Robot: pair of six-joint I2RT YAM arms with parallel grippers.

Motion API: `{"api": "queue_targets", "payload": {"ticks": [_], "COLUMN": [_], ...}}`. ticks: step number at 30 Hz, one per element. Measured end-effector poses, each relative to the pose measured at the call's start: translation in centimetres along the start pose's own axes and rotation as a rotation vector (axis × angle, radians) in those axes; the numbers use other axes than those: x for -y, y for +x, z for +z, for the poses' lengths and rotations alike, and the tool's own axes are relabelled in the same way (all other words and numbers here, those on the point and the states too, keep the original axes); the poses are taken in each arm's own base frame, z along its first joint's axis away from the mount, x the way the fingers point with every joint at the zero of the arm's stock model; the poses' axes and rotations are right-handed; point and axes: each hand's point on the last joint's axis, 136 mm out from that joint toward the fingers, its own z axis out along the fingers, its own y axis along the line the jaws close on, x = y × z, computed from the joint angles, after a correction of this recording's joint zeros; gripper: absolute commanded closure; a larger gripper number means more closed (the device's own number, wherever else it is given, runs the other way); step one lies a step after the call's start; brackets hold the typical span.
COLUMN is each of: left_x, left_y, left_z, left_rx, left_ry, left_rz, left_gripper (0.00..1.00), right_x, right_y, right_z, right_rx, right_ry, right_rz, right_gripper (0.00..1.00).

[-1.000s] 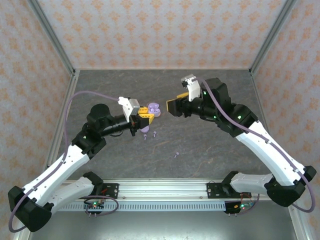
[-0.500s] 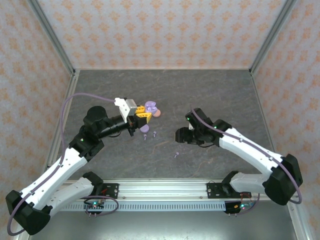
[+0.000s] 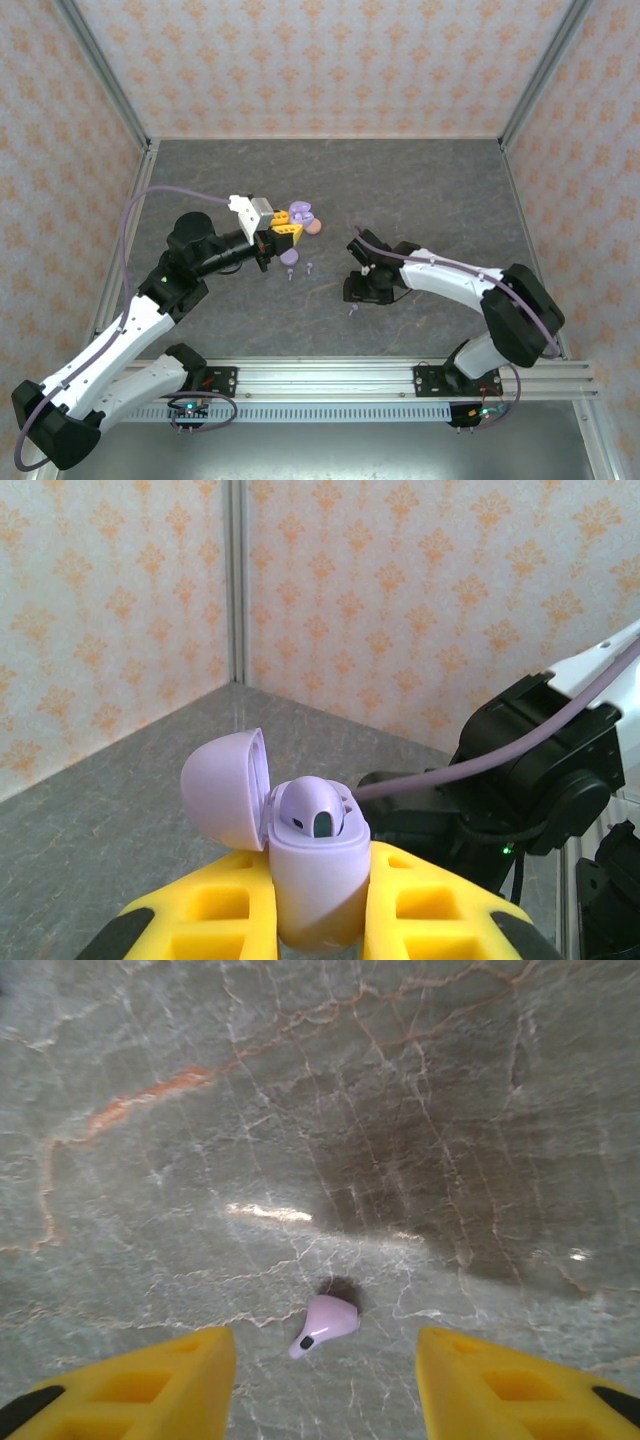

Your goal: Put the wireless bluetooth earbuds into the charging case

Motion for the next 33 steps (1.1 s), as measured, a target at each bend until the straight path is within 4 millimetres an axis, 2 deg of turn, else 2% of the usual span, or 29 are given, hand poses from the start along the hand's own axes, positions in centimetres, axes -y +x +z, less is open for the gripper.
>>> {"api": "queue_targets", "payload": {"ticks": [5,11,18,22,28,31,33], "left_x": [0.0,0.0,-0.1,-0.1,-0.1,-0.1,-0.1], "left_y": [0.2,0.3,0.6,0.7,0.7,0.7,0.7], "left_z": [0.0,0.0,0.1,0.1,0.1,0.1,0.1], "left_rx": [-0.007,-0.013,-0.024,-0.025,-0.026,-0.025,-0.025], "left_ry": [0.000,-0.001,-0.001,-0.001,-0.002,-0.002,-0.002], "left_rz": [0.004,0.001,-0.005,-0.004,0.006,0.006,0.005], "left_gripper": [1.00,1.00,1.00,1.00,1.00,1.00,1.00], "right_x": [0.0,-0.2,0.2,0.3,0.2,-0.5,-1.2], "right_y": [0.6,1.1,1.2,1.2,1.0,0.7,0.1], "right_z": [1.2,2.2,2.4,2.4,2.2,1.4,0.3], "right_rx": [-0.031,-0.061,-0.068,-0.066,-0.054,-0.026,0.016], "right_ry": [0.019,0.025,0.046,0.055,0.052,0.029,0.004], "right_rz": [-0.012,-0.022,-0.021,-0.020,-0.033,-0.057,-0.075], "right_gripper": [0.53,0.61,0.71,0.76,0.78,0.78,0.78]}}
